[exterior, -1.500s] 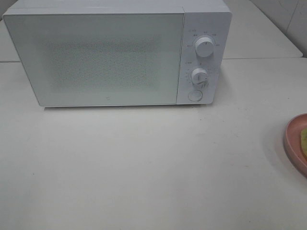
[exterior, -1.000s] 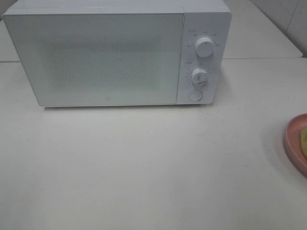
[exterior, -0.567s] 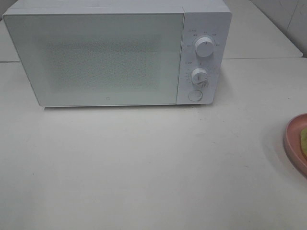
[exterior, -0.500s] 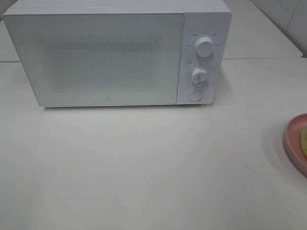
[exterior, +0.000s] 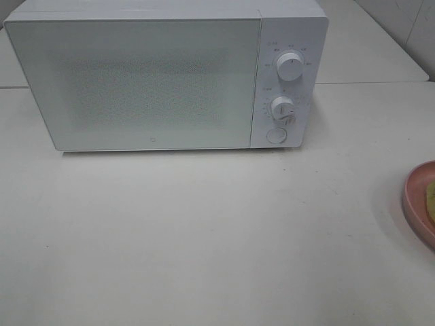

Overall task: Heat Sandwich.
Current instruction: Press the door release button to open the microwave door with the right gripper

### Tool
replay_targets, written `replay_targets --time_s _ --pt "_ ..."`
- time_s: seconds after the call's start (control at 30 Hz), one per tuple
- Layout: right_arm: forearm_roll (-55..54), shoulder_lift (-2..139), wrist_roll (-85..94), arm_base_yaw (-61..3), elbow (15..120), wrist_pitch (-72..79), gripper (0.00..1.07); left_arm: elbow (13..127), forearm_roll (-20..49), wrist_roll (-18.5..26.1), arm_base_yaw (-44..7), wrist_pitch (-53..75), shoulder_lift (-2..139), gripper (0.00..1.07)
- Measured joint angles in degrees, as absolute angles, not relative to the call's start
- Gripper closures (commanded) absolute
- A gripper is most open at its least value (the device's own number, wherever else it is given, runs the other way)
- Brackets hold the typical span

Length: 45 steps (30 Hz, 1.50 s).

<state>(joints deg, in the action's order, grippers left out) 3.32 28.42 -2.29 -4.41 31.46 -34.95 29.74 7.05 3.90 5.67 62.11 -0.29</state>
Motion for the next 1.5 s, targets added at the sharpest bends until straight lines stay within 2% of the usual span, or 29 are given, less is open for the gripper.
replay_targets --time_s 0.93,1.1,1.3,1.5 --pt "3.09 57.93 -4.18 -4.41 31.46 -2.23 0.31 29.74 7.05 3.9 5.67 62.11 -0.29 0.09" --pt "3.09 64.52 -4.81 -4.41 28.3 14.78 0.31 29.74 7.05 3.9 5.67 62.11 -0.29 0.09" --pt "2.41 69.44 -3.67 -4.41 23.32 28.42 0.31 29.74 7.05 3.9 5.67 62.11 -0.29 0.09" --pt "-5.73 73.28 1.72 -7.96 17.82 43.72 0.31 29.74 7.05 3.9 5.67 62.11 -0.29 0.09"
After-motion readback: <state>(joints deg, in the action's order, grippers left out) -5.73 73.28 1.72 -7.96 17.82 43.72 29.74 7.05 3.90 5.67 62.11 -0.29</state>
